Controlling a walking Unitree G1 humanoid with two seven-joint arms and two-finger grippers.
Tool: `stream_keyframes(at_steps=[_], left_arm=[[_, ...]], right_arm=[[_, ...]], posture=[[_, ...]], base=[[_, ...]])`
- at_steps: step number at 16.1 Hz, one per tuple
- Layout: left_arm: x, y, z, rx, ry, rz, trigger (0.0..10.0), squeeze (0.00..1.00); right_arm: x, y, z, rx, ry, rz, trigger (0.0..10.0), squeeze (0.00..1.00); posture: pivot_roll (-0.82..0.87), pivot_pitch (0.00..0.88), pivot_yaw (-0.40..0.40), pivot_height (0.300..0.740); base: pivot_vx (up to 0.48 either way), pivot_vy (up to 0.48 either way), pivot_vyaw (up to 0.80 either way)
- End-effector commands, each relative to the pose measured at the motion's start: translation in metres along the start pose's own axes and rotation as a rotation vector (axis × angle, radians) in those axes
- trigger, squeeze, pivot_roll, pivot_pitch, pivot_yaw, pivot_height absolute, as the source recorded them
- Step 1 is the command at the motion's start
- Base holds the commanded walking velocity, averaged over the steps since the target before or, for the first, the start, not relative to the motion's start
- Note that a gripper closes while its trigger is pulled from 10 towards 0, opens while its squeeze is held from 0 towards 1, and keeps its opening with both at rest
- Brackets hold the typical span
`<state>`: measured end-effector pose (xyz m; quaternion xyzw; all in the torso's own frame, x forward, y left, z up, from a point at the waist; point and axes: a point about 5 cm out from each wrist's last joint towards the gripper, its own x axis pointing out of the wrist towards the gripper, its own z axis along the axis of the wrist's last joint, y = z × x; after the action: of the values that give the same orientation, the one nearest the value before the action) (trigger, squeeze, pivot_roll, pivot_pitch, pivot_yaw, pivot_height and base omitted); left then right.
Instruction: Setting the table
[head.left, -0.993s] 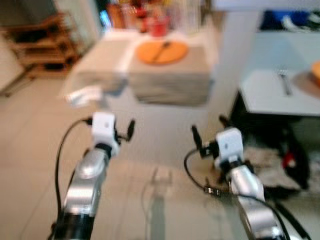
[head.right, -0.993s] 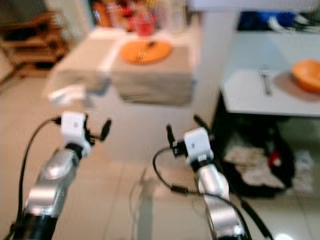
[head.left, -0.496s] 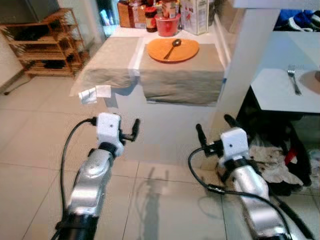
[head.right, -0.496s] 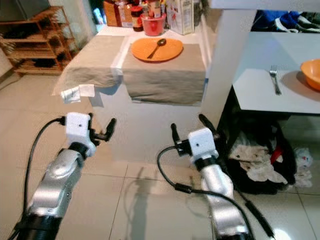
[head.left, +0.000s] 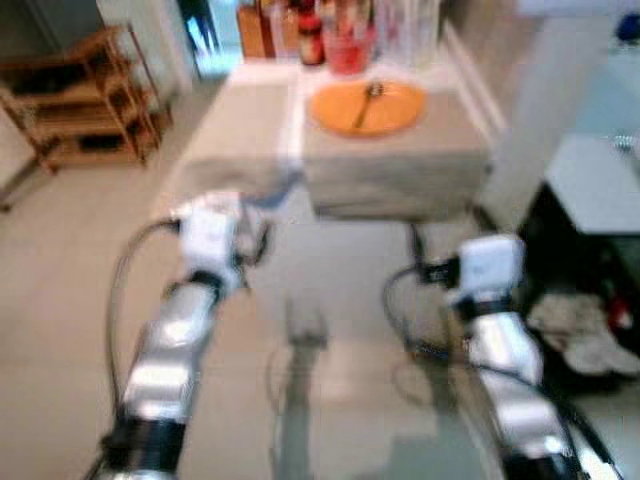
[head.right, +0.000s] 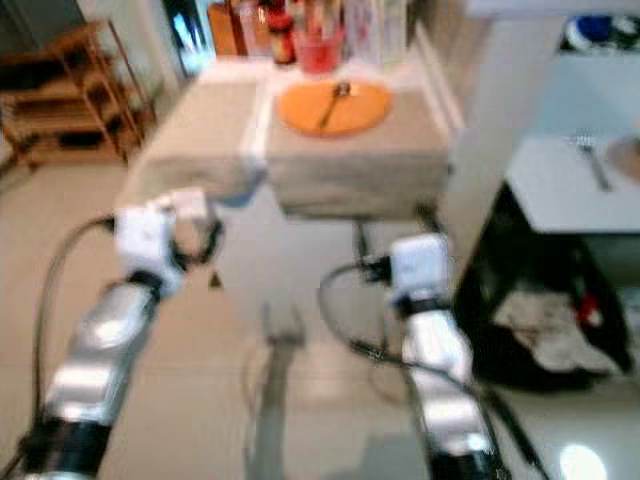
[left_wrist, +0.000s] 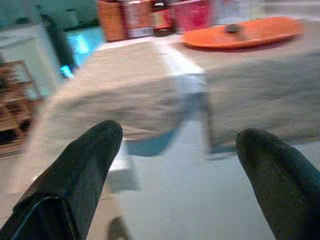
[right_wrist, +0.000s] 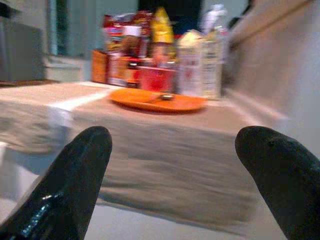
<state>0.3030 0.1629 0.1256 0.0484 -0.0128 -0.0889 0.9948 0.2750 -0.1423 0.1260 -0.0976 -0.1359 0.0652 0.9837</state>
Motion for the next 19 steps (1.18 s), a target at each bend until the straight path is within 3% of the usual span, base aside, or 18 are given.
stream_keyframes(at_steps=[1,6,12,15,19], left_arm=[[0.005,-0.013,0.006,0.011,-0.025,-0.046,10.0,0.00],[0.011,-0.023,0.021,0.056,-0.072,-0.118,10.0,0.00],[0.011,-0.029,0.017,0.079,-0.054,-0.151,10.0,0.00],[0.012,-0.031,0.015,0.104,-0.040,-0.148,10.0,0.00],[0.011,-0.030,0.018,0.107,-0.066,-0.123,10.0,0.00]], right_arm=[[-0.002,-0.010,-0.002,-0.026,0.012,-0.024,10.0,0.00],[0.001,-0.006,-0.001,-0.028,0.003,-0.003,10.0,0.00],[0.007,-0.008,0.006,-0.030,-0.022,-0.014,10.0,0.00],[0.017,-0.020,0.011,-0.022,-0.018,-0.086,10.0,0.00],[0.017,-0.016,0.010,-0.038,-0.017,-0.056,10.0,0.00]], posture=[[-0.15,0.000,0.101,0.736],[-0.14,0.000,0.100,0.736],[-0.14,0.000,0.100,0.736],[-0.15,0.000,0.101,0.736],[-0.14,0.000,0.099,0.736]], base=[[0.398,0.266,0.00],[0.440,0.106,0.00],[0.479,0.000,0.00],[0.000,0.000,0.00],[0.000,0.000,-0.80]])
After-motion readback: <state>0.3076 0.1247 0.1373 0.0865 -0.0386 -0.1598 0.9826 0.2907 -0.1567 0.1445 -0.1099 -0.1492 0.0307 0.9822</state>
